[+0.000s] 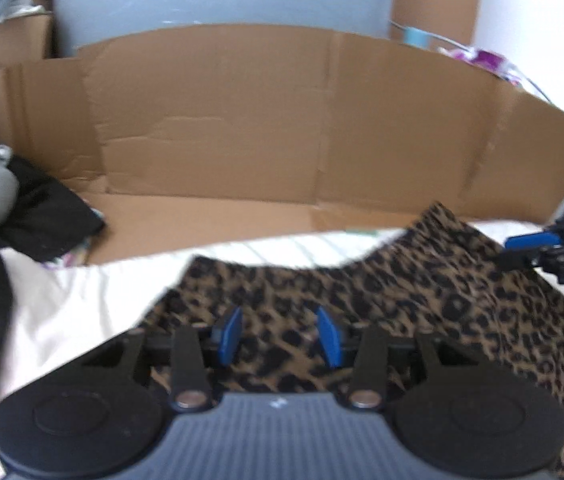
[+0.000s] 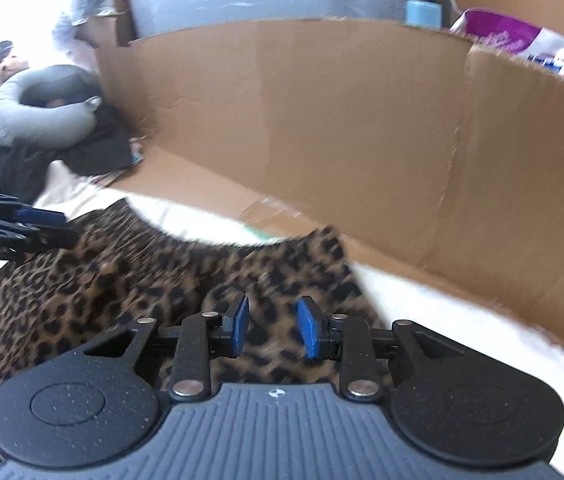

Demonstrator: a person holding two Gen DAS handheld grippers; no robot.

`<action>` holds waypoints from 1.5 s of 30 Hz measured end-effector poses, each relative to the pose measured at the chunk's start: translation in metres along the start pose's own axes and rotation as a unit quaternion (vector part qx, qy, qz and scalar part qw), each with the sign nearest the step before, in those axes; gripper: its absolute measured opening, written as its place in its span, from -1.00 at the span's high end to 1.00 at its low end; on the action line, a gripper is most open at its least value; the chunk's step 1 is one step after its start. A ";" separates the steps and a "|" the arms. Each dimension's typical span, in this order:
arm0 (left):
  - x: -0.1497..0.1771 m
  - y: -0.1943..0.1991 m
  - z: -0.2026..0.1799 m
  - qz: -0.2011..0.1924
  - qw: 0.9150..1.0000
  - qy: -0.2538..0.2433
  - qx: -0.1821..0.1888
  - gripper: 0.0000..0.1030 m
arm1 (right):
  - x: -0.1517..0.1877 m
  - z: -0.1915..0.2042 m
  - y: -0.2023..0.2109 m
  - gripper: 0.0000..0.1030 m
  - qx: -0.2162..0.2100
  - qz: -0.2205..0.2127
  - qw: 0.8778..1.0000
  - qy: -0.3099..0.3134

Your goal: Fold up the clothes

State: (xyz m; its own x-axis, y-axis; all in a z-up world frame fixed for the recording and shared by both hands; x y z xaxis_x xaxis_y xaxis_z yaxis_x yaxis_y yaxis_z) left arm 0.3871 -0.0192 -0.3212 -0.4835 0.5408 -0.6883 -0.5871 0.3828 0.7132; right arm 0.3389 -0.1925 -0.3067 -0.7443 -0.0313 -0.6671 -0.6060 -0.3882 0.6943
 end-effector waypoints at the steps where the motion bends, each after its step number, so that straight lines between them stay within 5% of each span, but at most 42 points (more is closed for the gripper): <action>1: 0.005 -0.003 -0.003 0.007 1.000 0.001 0.002 0.13 | 0.007 0.004 -0.002 0.34 -0.002 0.007 1.000 0.005; 9: 0.049 -0.027 -0.007 0.061 0.998 0.002 -0.007 0.13 | 0.062 0.015 -0.026 0.33 0.017 0.068 0.996 0.054; 22: 0.064 0.002 0.010 0.042 0.999 0.016 -0.013 0.11 | 0.069 -0.023 -0.003 0.20 0.045 0.072 0.996 0.031; 37: 0.108 0.035 0.035 0.091 0.992 0.061 -0.064 0.09 | 0.096 -0.078 0.041 0.20 0.075 0.084 0.993 -0.030; 45: 0.131 0.059 0.042 0.124 0.988 0.049 -0.082 0.10 | 0.108 -0.093 0.065 0.29 0.098 0.103 0.990 -0.005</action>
State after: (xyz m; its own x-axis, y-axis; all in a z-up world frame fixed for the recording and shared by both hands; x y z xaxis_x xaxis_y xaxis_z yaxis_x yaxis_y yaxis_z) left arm 0.3164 0.1054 -0.3639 -0.6811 0.5246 -0.5108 -0.5367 0.1169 0.8356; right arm 0.2454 -0.3063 -0.3585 -0.8600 -0.0812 -0.5037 -0.4831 -0.1880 0.8552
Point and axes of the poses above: each gripper's, at about its wrist camera, not at the fingertips, and y roughly against the way its jaws point, z to its left, x to its underside, the point moved 2 cm from there along -y, roughly the way its jaws point, and after that the axes turned 14 degrees about -y, right-handed, at the moved point
